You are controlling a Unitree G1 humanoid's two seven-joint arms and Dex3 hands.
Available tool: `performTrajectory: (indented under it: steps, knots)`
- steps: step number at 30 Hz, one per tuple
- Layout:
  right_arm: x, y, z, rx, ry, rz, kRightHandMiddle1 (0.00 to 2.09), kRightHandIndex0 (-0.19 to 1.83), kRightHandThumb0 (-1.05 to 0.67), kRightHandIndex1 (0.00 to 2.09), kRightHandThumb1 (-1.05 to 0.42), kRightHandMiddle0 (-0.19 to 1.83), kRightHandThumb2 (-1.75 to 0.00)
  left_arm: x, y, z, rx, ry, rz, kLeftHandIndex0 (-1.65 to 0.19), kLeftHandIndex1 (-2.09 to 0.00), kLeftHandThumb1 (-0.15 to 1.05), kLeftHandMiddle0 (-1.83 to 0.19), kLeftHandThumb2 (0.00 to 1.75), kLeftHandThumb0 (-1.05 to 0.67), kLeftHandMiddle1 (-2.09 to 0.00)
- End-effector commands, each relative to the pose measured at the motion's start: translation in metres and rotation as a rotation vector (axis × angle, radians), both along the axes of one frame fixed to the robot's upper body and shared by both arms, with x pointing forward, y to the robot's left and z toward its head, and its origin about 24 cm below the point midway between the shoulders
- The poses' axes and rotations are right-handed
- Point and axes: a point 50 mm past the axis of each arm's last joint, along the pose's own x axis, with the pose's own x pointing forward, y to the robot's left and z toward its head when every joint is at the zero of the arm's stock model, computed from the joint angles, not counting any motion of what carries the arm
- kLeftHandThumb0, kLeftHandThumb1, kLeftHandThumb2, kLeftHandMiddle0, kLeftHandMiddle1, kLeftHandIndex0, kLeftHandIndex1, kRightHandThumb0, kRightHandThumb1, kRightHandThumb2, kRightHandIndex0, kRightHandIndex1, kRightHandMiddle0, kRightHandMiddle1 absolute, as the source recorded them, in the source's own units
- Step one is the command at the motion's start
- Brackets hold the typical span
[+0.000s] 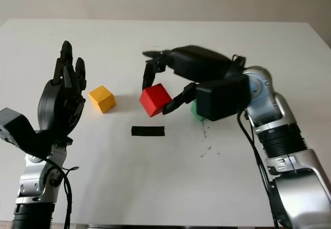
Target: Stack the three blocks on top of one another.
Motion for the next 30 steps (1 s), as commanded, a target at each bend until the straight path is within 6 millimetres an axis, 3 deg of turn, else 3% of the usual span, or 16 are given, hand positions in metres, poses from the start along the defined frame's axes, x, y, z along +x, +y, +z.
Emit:
performTrajectory:
  steps: [1,7,17,30]
  knots:
    - [-0.005,0.006,-0.005,0.048,0.055,-0.009,1.56,0.14,-0.43,0.05,-0.92,0.41,-0.05,-0.001,-0.002,0.006,0.008,-0.023,-0.001,0.19,0.0,1.05,0.19,0.7,-0.76,0.0]
    - [-0.013,0.011,-0.02,0.128,0.117,-0.118,1.7,0.18,-0.42,0.07,-0.92,0.34,-0.06,-0.003,-0.003,0.006,0.008,-0.022,0.004,0.19,0.0,1.05,0.19,0.7,-0.76,0.0]
    - [-0.025,0.008,-0.047,0.258,0.164,-0.25,1.72,0.17,-0.46,0.06,-0.96,0.24,-0.06,-0.003,-0.003,0.005,-0.009,-0.025,-0.006,0.19,0.0,1.05,0.19,0.71,-0.74,0.0]
    - [-0.03,0.009,-0.062,0.184,0.14,-0.296,1.76,0.14,-0.46,0.05,-1.0,0.23,-0.06,-0.002,-0.003,0.007,-0.004,-0.027,0.003,0.19,0.0,1.05,0.19,0.7,-0.75,0.0]
